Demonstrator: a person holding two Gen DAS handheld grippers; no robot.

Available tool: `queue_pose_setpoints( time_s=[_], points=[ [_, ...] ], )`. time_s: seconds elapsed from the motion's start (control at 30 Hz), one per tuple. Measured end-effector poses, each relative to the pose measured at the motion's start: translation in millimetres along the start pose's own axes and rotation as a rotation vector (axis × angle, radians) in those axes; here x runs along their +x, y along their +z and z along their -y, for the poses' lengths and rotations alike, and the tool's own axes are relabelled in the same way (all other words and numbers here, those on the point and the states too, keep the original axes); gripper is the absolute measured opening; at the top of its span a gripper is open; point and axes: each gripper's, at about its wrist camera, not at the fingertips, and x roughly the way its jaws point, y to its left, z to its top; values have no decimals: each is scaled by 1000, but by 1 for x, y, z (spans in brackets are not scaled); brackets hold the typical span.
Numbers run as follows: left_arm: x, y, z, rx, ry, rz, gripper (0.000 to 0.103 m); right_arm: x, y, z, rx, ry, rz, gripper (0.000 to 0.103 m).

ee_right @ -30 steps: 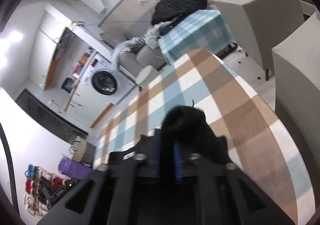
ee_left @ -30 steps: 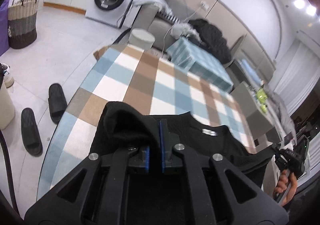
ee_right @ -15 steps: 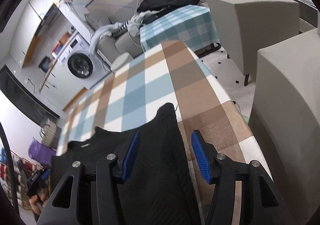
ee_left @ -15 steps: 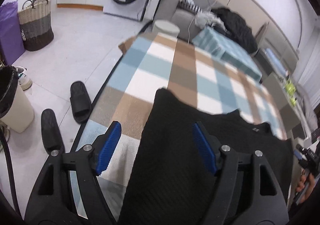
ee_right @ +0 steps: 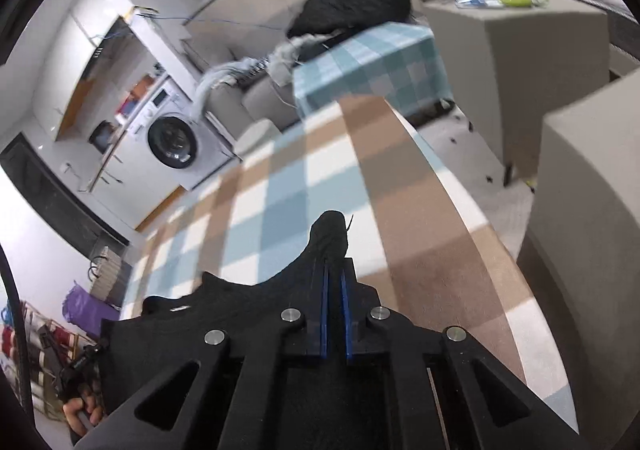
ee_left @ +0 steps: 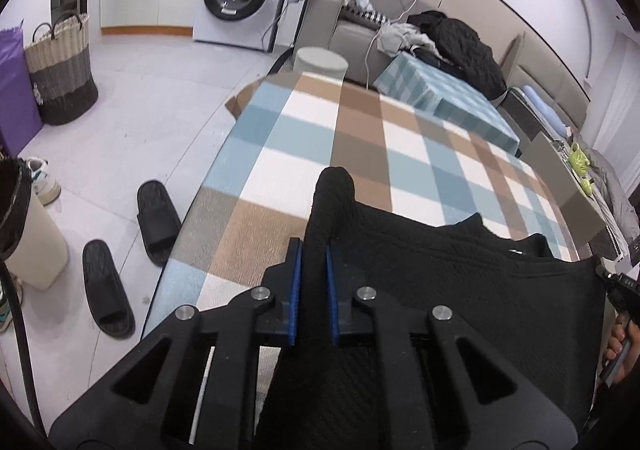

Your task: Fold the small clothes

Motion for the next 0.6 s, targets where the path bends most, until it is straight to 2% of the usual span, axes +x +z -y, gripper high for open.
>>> queue_pose_setpoints(
  time_s=[0.07,0.13,0.2,0.27,0.3,0.33,0.4,0.43,0.47,0.6],
  points=[
    [-1,2,0,8,11,-5,9,-1,2,-4,-16,-15,-13,7],
    [-1,0,-3,-6,34,-23,9,-1,1,-7,-29,-41,-40,15],
    [-2,-2,-4,-4,57,-48,10,-5,-3,-11,-57,-56,-48,37],
    [-8,-7,-5,7,50,-60,17,-13,-10,-14,-81,-61,-38,47],
    [-13,-10,-4,12,50,-60,20,-16,-14,-17,-101,-59,-42,47],
    [-19,-14,-2,23,49,-56,25,-20,-19,-20,-127,-57,-54,48],
    [-35,-24,3,56,48,-36,40,-24,-31,-26,-169,-65,-75,56],
    [-42,-28,6,68,49,-25,52,-28,-40,-31,-198,-70,-84,57],
    [-52,-34,9,82,51,-6,60,-30,-45,-33,-214,-72,-87,59],
    [-85,-60,25,141,31,26,75,-42,-71,-49,-313,-56,-106,69]
  ],
)
